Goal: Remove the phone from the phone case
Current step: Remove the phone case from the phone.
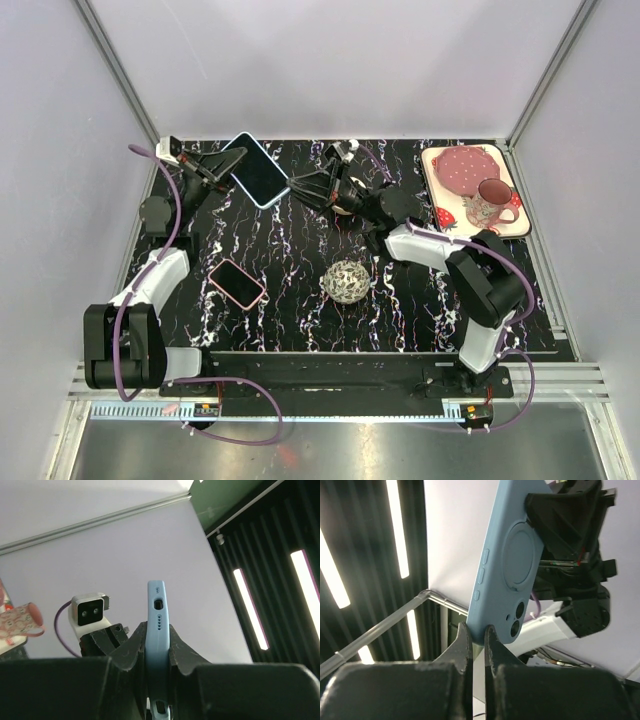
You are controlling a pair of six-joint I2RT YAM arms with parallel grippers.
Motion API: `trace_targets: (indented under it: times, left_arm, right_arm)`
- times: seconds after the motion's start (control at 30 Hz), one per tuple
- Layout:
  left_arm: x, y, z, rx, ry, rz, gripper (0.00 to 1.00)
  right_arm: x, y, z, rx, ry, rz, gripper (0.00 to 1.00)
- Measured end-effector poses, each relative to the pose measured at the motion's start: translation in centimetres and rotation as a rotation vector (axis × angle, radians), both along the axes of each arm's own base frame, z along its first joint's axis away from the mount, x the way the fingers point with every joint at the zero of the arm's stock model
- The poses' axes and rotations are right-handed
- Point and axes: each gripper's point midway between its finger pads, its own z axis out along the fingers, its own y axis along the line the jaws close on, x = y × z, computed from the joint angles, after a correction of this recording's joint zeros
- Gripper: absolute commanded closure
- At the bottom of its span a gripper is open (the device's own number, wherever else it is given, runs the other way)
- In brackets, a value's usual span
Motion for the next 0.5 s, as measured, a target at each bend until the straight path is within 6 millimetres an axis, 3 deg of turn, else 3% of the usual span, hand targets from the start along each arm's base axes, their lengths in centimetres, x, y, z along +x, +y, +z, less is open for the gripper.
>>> trace_targets:
  times: [0.2, 0.5]
  left_arm:
    - [0.2, 1.2, 1.9, -0.121, 0.015, 0.02, 1.0]
    - [-0.4, 2.5, 4.2, -0.193, -0.024, 0.072, 1.0]
  right_arm:
    - [0.2, 0.9, 3.2, 0.084, 0.014, 0.027, 1.0]
    - [0.9, 1.3, 5.1, 0.187, 0.04, 0.035, 1.0]
